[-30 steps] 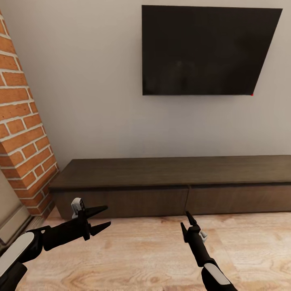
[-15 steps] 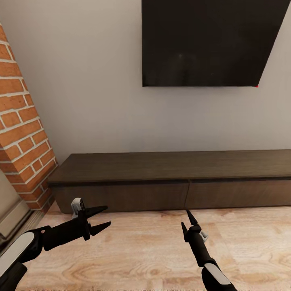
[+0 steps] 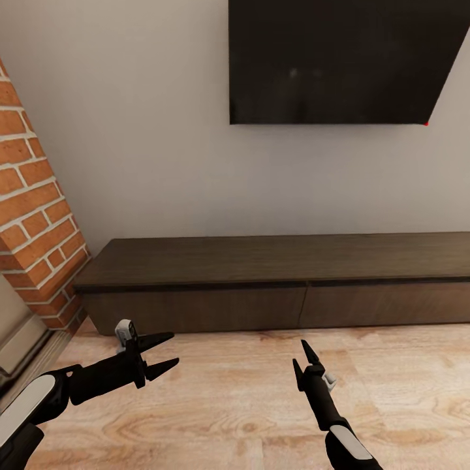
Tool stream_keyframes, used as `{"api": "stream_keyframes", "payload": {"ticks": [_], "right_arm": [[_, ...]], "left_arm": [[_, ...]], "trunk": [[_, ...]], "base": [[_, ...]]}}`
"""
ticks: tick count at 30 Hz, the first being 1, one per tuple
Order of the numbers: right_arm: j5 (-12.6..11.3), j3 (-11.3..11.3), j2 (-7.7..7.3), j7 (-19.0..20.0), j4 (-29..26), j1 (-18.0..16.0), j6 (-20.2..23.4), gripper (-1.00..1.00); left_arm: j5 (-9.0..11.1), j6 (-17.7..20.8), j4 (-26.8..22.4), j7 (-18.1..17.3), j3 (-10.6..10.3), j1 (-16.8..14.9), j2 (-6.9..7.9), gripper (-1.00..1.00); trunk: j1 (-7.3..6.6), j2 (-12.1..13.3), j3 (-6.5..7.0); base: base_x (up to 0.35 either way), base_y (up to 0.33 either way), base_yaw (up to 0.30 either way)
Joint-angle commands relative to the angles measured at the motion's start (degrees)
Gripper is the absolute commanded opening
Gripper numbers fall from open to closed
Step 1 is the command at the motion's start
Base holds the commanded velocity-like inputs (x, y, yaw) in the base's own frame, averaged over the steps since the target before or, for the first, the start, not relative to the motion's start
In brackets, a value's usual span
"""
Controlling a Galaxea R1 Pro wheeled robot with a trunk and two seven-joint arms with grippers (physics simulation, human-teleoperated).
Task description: Place each of the two pumpkins and all three candles from the living room inside a cabinet in the living room (use any cabinet), then make sure every cabinet is closed, and position the cauldron so it is next to a table in the living room.
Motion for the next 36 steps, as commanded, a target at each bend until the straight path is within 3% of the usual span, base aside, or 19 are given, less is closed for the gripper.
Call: {"api": "stream_keyframes", "payload": {"ticks": [1, 10, 30, 34, 36], "right_arm": [[-0.27, -0.28, 0.05, 0.16, 0.02, -0.03, 0.6, 1.0], [-0.27, -0.28, 0.06, 0.39, 0.02, -0.03, 0.59, 1.0], [-0.35, -0.28, 0.06, 0.59, 0.02, -0.03, 0.59, 1.0], [-0.35, -0.28, 0.06, 0.67, 0.02, -0.03, 0.59, 1.0], [-0.36, -0.28, 0.06, 0.81, 0.02, -0.03, 0.58, 1.0]], "left_arm": [[-0.46, 0.03, 0.03, -0.6, -0.08, -0.04, 0.08, 1.0], [-0.46, 0.03, 0.03, -0.59, -0.08, -0.04, 0.16, 1.0], [-0.46, 0.0, 0.09, -0.54, -0.14, -0.04, 0.06, 1.0], [-0.51, 0.02, -0.01, -0.59, -2.54, -0.04, -0.04, 1.0], [-0.61, 0.02, -0.48, -0.6, -5.77, -0.1, 0.02, 1.0]], "trunk": [[-0.01, -0.02, -0.05], [-0.01, -0.02, -0.05], [-0.01, -0.02, -0.05], [-0.01, -0.02, -0.05], [-0.01, -0.02, -0.05]], "base": [[0.0, 0.0, 0.0], [0.022, 0.0, 0.0], [0.205, 0.0, 0.0], [0.235, 0.0, 0.0], [0.097, 0.0, 0.0]]}}
